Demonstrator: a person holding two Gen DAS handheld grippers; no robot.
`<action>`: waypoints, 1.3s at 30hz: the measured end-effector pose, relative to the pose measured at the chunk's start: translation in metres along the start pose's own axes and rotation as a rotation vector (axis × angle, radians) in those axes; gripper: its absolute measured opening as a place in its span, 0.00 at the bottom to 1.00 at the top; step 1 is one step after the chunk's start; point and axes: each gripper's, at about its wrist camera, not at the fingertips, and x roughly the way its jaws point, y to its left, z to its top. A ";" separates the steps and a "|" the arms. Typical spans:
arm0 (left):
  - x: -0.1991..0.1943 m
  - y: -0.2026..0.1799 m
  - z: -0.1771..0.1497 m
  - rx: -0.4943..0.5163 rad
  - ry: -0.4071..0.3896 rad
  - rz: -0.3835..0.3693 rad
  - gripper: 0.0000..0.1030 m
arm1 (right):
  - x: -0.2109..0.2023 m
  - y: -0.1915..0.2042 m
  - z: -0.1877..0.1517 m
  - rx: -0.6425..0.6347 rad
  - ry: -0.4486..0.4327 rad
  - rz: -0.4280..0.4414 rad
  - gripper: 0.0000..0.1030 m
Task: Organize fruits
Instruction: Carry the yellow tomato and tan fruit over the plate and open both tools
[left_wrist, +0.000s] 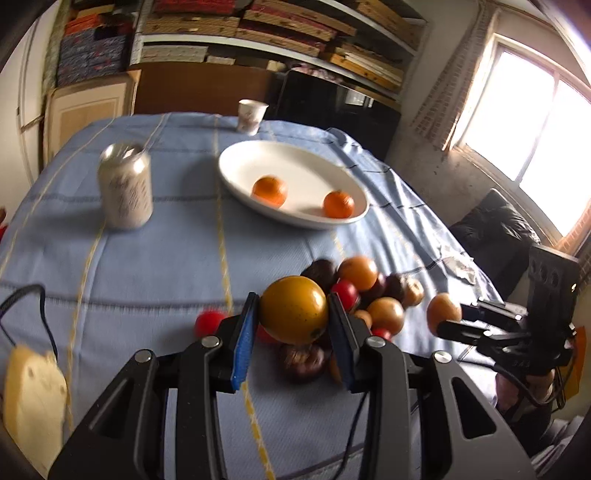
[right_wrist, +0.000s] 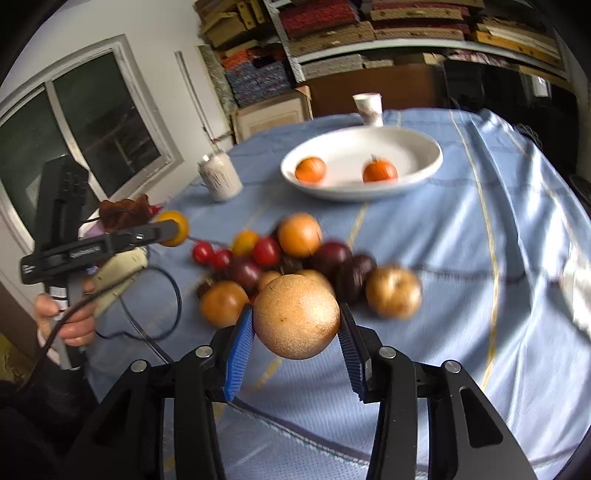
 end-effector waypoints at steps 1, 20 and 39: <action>0.002 -0.003 0.012 0.019 0.003 0.003 0.36 | -0.002 0.000 0.010 -0.004 -0.006 0.010 0.44; 0.172 0.031 0.172 -0.024 0.204 0.129 0.36 | 0.147 -0.053 0.133 0.084 0.093 -0.018 0.44; 0.105 0.024 0.130 0.039 0.122 0.186 0.83 | 0.050 -0.002 0.081 -0.018 -0.052 -0.012 0.59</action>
